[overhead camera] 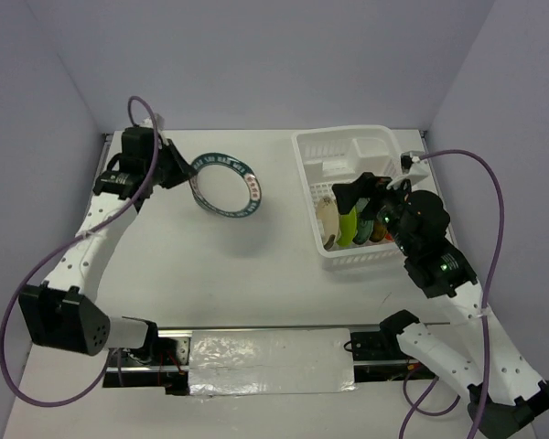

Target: Unload the plates from the dish rack

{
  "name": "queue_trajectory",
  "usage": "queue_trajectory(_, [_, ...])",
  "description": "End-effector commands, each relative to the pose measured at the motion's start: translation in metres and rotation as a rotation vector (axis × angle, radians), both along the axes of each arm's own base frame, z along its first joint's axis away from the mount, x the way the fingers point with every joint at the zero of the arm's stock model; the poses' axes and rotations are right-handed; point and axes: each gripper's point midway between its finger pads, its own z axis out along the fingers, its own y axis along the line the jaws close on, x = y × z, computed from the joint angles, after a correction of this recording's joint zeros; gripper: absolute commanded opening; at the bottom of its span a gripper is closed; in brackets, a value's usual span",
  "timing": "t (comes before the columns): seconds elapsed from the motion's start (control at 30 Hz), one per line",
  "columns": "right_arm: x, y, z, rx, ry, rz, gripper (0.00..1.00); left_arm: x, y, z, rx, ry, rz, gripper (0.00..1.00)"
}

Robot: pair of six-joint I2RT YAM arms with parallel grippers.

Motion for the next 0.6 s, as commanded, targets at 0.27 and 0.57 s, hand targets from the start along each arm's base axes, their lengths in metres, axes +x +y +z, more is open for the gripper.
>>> queue_trajectory(0.27, [-0.050,-0.025,-0.008,-0.162,-0.005,0.048,1.00,0.128,0.064,-0.039,-0.150,0.021,0.287,0.04])
queue_trajectory(0.57, [-0.056,-0.024,-0.023,-0.199,0.017,0.079,1.00,0.122,0.068,-0.095,-0.185,0.135,0.301,0.80])
